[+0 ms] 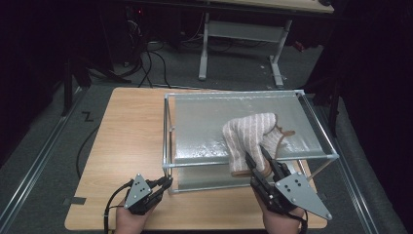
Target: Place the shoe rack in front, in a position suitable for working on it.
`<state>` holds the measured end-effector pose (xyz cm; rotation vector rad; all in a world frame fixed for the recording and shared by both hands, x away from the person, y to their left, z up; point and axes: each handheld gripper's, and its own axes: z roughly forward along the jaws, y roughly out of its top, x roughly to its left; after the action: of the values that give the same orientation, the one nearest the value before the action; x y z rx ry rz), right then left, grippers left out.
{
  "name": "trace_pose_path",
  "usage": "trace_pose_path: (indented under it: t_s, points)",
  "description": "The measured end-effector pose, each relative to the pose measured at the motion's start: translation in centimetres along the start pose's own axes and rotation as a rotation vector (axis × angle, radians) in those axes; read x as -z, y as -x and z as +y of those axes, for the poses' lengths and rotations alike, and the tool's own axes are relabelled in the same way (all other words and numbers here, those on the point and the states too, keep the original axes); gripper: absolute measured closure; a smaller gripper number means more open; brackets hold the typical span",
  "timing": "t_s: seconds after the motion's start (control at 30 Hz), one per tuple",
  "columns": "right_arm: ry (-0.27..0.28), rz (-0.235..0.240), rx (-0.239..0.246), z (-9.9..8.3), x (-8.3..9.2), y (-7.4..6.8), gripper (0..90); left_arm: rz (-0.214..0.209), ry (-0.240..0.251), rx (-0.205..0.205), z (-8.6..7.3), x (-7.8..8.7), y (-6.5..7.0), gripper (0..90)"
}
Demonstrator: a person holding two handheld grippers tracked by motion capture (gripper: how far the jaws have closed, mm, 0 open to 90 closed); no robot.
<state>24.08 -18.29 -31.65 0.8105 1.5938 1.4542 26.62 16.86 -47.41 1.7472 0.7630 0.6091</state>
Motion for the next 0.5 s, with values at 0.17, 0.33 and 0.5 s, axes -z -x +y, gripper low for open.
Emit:
trace_pose_path:
  t_s: [0.17,0.33,0.5]
  points:
    - [-0.037,-0.022,-0.003,-1.4,2.3,0.6,64.8,0.001,-0.001,0.000,0.0,0.0,0.0,80.3]
    - [-0.071,-0.031,-0.015,-2.7,5.1,1.0,64.8,0.002,-0.002,0.000,0.0,0.0,0.0,80.3]
    - [-0.132,-0.035,-0.011,-4.3,6.6,0.8,64.8,-0.003,-0.004,0.004,0.0,0.0,0.1,80.3]
